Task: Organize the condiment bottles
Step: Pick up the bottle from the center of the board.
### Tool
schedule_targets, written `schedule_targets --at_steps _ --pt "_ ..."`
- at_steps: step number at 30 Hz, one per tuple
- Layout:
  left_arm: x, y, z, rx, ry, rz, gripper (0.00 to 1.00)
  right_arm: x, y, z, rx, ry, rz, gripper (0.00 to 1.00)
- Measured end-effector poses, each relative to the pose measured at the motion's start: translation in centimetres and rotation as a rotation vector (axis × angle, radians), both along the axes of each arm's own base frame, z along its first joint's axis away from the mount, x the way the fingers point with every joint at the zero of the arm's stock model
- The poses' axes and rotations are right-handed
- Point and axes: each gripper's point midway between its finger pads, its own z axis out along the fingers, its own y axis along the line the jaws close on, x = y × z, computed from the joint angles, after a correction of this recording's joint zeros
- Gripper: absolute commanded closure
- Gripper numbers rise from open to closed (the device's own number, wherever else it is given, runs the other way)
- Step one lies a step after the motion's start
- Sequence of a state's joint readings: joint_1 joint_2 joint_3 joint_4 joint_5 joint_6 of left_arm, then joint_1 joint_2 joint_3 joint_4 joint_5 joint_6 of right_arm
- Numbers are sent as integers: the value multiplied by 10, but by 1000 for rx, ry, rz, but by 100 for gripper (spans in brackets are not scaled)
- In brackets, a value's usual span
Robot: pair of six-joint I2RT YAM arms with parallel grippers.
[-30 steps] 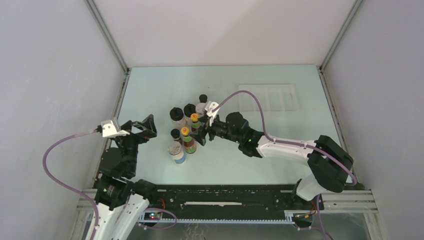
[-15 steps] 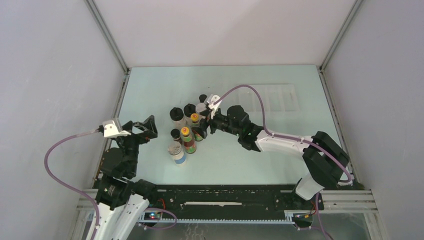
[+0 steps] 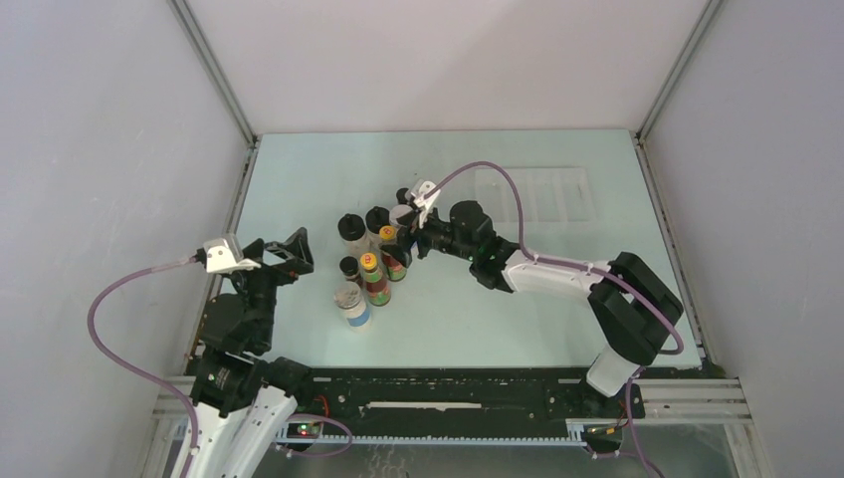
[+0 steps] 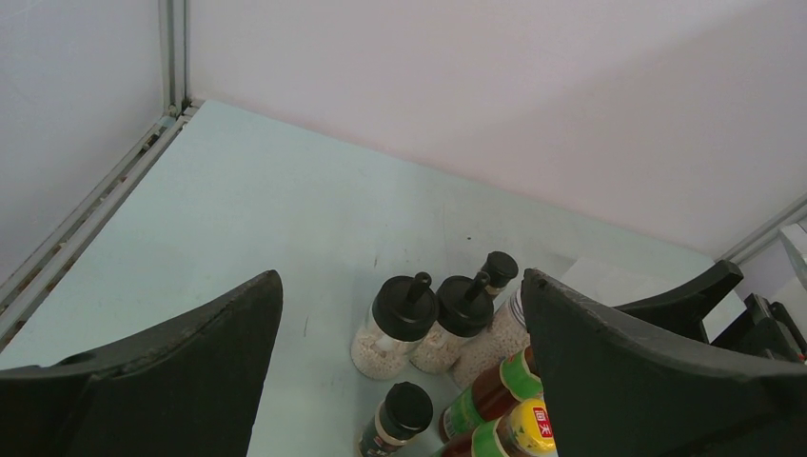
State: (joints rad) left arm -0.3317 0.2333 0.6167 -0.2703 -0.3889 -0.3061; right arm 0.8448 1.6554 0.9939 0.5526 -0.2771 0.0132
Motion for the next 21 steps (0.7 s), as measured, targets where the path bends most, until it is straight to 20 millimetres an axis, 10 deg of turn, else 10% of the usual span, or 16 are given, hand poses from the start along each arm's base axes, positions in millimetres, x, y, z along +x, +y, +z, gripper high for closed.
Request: schedule_targets --at_steps 21 --pt "1 0 1 -1 -4 0 0 14 18 -4 9 20 31 23"
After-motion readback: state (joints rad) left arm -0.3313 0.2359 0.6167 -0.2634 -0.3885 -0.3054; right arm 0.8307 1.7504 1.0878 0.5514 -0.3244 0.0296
